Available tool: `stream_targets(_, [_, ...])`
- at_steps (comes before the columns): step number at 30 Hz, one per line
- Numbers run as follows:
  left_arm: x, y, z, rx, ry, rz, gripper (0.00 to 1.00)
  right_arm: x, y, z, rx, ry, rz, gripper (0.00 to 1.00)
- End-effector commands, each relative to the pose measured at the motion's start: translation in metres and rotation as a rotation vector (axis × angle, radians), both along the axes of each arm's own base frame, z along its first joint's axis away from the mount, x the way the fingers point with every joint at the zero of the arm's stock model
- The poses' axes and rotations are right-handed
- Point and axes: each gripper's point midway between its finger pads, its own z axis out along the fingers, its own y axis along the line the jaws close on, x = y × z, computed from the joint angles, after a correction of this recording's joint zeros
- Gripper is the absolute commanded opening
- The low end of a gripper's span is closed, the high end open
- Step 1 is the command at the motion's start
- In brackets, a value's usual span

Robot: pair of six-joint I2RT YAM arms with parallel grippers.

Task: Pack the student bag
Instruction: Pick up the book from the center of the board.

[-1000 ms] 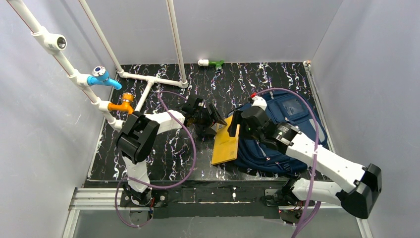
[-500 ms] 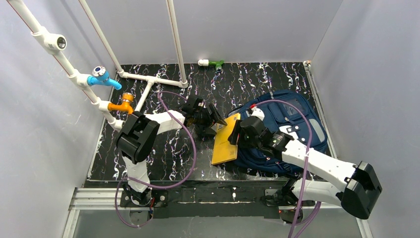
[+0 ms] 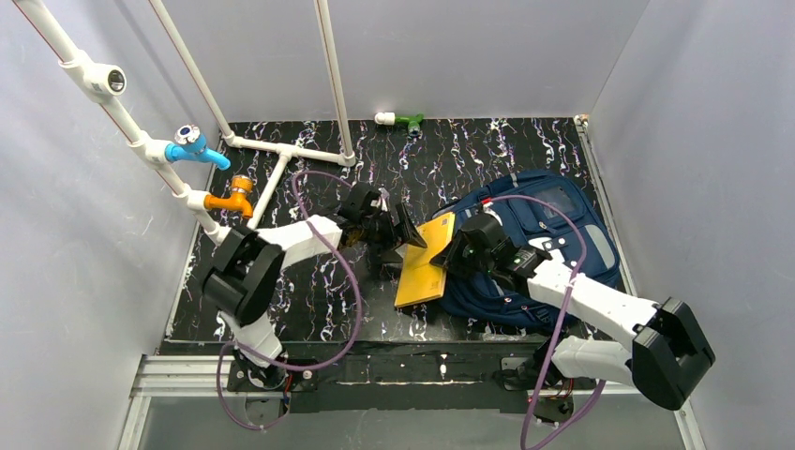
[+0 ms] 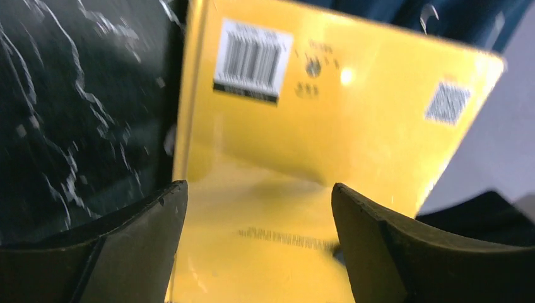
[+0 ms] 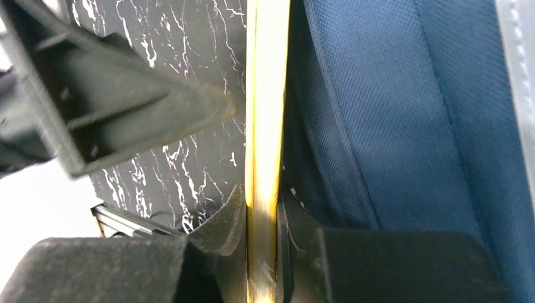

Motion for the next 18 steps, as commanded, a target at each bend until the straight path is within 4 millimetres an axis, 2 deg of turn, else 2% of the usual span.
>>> stream_targets(1, [-0.030, 0.008, 0.076, -0.053, -0.195, -0.141, 0.84, 0.013, -0.012, 0.062, 0.077, -0.052, -0.126, 0.01])
stream_targets(4, [-0.048, 0.019, 0.130, -0.110, -0.373, -0.225, 0.87, 0.016, -0.026, 0.090, 0.171, -0.066, -0.238, 0.01])
stream_targets(7, [-0.074, 0.034, 0.179, -0.146, -0.579, -0.309, 0.88, 0.025, -0.026, 0.127, 0.274, -0.115, -0.270, 0.01])
stream_targets(10, [-0.104, 0.049, 0.217, -0.168, -0.825, -0.402, 0.92, 0.034, -0.025, 0.147, 0.309, -0.065, -0.303, 0.01])
stream_targets(12, [-0.121, 0.056, 0.230, -0.146, -1.003, -0.462, 0.93, 0.042, -0.015, 0.163, 0.386, -0.039, -0.292, 0.01])
stream_targets(15, [-0.132, 0.068, 0.240, -0.078, -1.199, -0.518, 0.96, 0.046, 0.011, 0.189, 0.603, 0.041, -0.220, 0.01])
stream_targets(18, [-0.120, 0.081, 0.243, 0.049, -1.259, -0.487, 0.93, 0.043, 0.032, 0.215, 0.836, 0.115, -0.141, 0.01])
